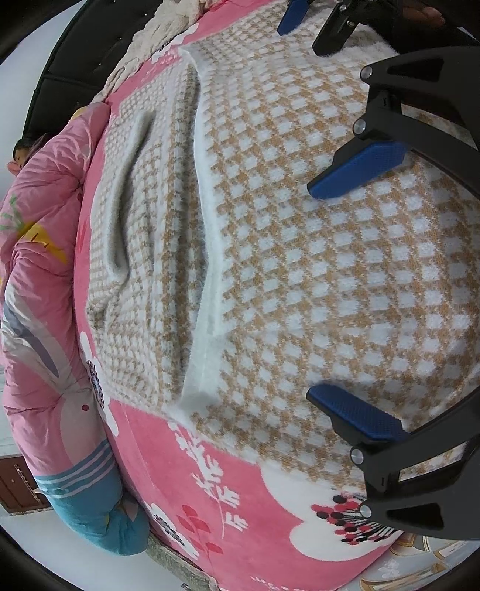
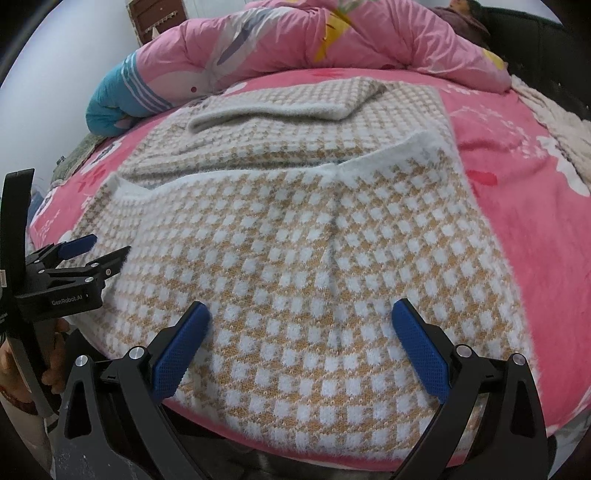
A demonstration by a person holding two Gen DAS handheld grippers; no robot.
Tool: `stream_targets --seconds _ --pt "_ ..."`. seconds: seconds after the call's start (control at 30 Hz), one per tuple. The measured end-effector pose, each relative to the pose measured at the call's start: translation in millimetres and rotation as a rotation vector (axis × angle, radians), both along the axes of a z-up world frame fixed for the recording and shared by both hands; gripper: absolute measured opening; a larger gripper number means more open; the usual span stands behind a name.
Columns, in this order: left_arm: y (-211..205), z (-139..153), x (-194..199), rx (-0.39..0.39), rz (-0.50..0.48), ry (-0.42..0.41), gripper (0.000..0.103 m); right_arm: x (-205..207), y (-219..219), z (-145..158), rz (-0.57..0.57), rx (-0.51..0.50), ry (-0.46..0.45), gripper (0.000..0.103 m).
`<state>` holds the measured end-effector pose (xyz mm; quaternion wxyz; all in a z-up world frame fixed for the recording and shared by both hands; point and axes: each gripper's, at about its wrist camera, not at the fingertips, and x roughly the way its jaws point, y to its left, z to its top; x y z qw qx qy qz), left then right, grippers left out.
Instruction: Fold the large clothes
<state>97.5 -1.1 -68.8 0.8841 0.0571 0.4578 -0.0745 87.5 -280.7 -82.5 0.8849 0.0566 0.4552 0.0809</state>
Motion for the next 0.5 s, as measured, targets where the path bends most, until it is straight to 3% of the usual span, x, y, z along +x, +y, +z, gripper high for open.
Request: stream_targets --seconds 0.5 --pt "-0.7 -3.2 0.2 -0.004 -0.005 0.001 0.099 0.2 0.8 -0.2 -0.005 0.001 0.002 0.095"
